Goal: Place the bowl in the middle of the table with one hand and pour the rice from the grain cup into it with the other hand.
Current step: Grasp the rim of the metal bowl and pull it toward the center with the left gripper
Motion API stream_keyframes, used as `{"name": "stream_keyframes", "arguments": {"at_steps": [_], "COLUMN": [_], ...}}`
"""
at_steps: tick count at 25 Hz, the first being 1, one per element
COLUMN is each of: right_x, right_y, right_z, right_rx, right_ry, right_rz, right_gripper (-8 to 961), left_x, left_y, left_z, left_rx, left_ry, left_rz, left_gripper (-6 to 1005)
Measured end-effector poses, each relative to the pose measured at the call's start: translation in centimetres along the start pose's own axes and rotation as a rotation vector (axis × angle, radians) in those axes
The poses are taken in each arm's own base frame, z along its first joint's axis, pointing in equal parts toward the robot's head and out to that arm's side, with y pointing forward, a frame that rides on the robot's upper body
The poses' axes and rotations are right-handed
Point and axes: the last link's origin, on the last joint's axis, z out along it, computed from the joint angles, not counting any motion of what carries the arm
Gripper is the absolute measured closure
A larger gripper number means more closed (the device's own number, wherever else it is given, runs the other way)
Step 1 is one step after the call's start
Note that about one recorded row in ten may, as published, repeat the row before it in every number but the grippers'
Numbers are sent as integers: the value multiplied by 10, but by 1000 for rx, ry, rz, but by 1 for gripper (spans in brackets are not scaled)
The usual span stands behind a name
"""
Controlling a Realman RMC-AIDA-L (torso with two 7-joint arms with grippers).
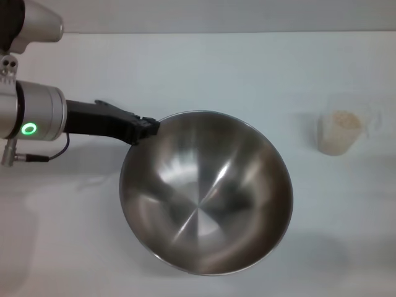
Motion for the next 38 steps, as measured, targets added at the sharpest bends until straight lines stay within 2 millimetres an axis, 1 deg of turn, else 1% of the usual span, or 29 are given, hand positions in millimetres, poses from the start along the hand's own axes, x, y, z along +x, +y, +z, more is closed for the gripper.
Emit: {"name": "stream_keyframes", "arguments": {"at_steps": [8, 11, 20, 29, 38], "right_x": [1, 1, 1, 4, 3], "right_y": [1, 1, 3, 4, 6], "right_z": [1, 2, 4, 6, 10], "right_rx": [-2, -3, -3, -5, -14], "right_ry": [6, 6, 2, 19, 13], "right_rz": [2, 3, 7, 8, 10], "right_gripper": [126, 126, 127, 127, 127], "left_x": [18, 21, 30, 34, 38], "left_y": [-1, -3, -11, -17, -26], "left_z": [2, 4, 6, 10, 5], "left_rx": [-47, -66, -109, -143, -179], "left_ry": [-27, -37, -79, -109, -116], "left_rz": [12, 10, -15, -30, -52], "left_gripper": [970, 970, 970, 969, 969]}}
